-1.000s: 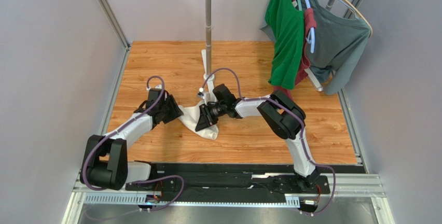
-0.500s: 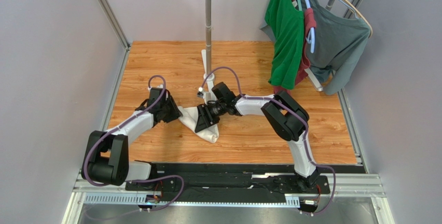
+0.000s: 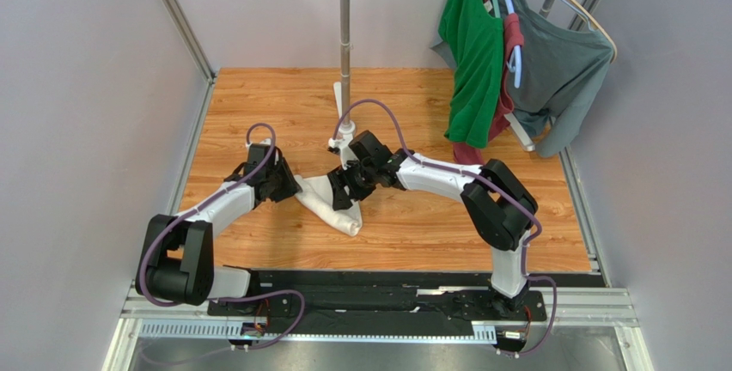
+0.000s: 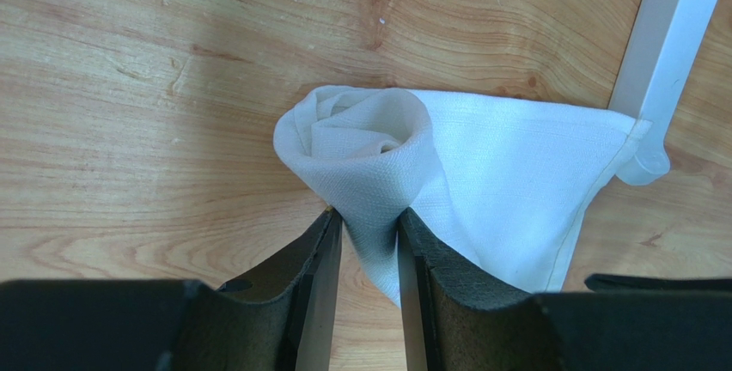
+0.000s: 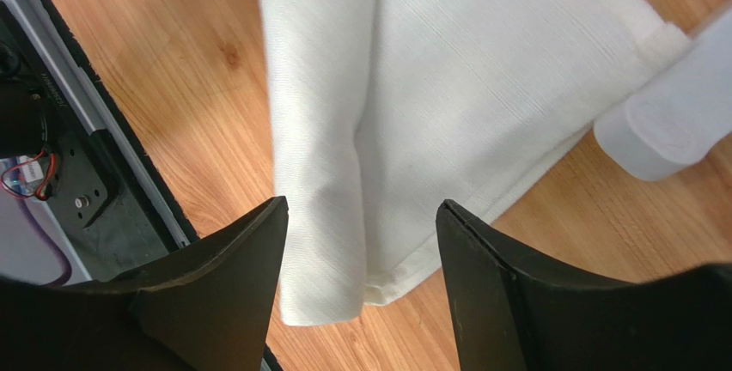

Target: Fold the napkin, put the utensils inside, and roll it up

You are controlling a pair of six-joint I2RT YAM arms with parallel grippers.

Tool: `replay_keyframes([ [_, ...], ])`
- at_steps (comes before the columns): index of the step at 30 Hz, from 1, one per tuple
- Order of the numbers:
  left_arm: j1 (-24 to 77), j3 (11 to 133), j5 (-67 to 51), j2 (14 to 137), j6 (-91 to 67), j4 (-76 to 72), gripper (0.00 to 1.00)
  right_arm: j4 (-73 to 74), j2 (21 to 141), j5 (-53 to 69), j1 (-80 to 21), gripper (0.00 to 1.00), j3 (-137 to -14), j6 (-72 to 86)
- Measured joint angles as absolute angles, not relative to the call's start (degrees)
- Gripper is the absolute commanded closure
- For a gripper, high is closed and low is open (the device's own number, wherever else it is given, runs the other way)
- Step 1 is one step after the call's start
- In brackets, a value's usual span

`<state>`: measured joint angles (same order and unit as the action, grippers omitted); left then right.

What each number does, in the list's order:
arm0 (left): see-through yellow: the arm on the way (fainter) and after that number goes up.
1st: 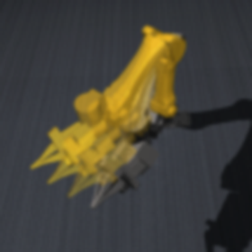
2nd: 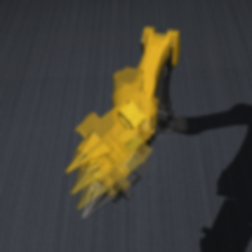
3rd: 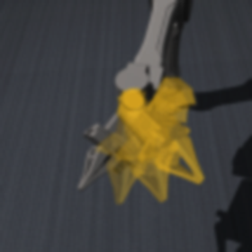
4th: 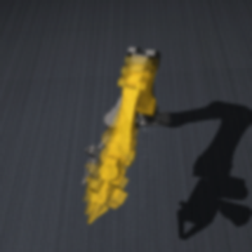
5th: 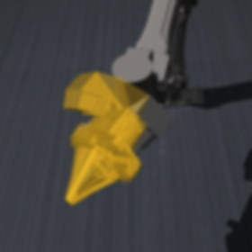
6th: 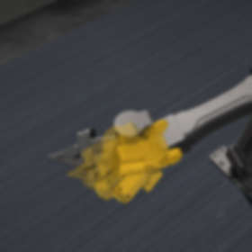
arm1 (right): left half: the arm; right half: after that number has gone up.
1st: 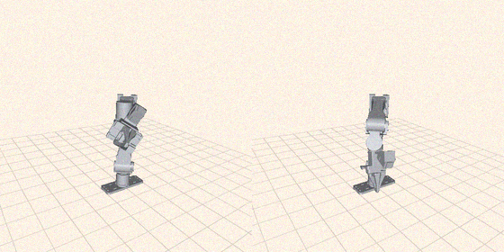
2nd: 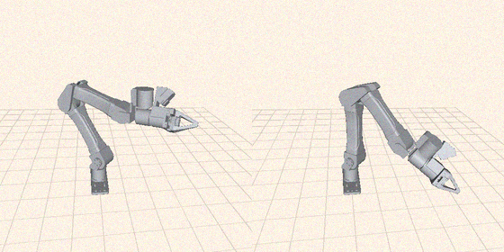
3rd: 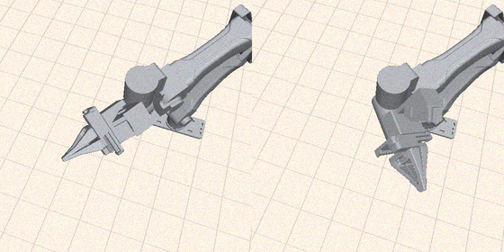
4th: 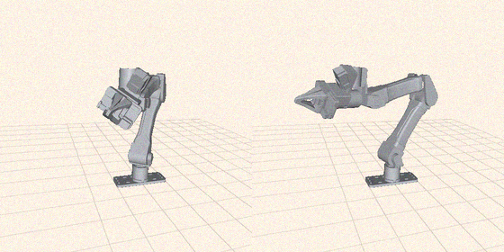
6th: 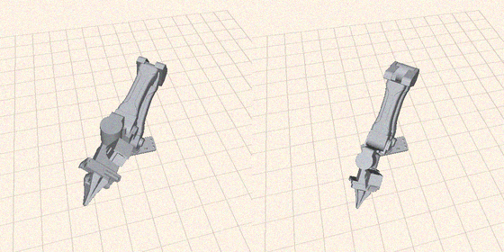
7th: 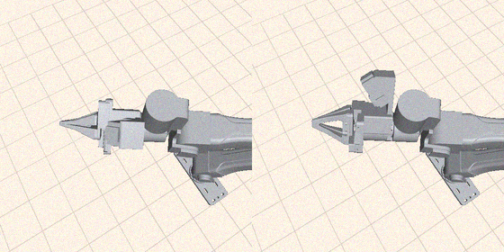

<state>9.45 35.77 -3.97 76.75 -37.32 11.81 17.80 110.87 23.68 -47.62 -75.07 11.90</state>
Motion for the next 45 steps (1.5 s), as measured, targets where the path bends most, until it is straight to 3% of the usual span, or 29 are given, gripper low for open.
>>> replay_keyframes([
  [12,9.5,36.0,-3.9,76.9,-37.1,11.9,0.63,19.7,109.8,11.2,-60.0,0.31,-81.2,2.4],
  [26,9.5,36.1,-3.9,77.0,-37.1,12.1,0.63,21.5,115.0,6.2,-61.0,0.35,-81.8,-1.0],
  [30,9.5,36.2,-3.9,77.2,-37.1,12.1,0.61,21.6,116.1,4.9,-61.6,0.41,-82.0,-1.1],
  [33,9.5,36.2,-3.9,77.2,-37.1,12.1,0.58,21.6,117.9,3.9,-61.7,0.57,-82.7,-1.1],
  [36,9.4,36.2,-3.7,77.2,-37.0,12.2,0.52,21.6,118.5,2.9,-61.7,0.66,-83.0,-0.5],
  [40,9.4,36.2,-3.3,77.2,-36.9,12.5,0.43,21.1,118.6,3.4,-61.2,0.71,-82.8,0.9],
  [45,9.4,36.2,-1.7,74.0,-36.9,14.6,0.41,16.4,117.7,9.7,-58.4,0.74,-80.1,4.1],
])
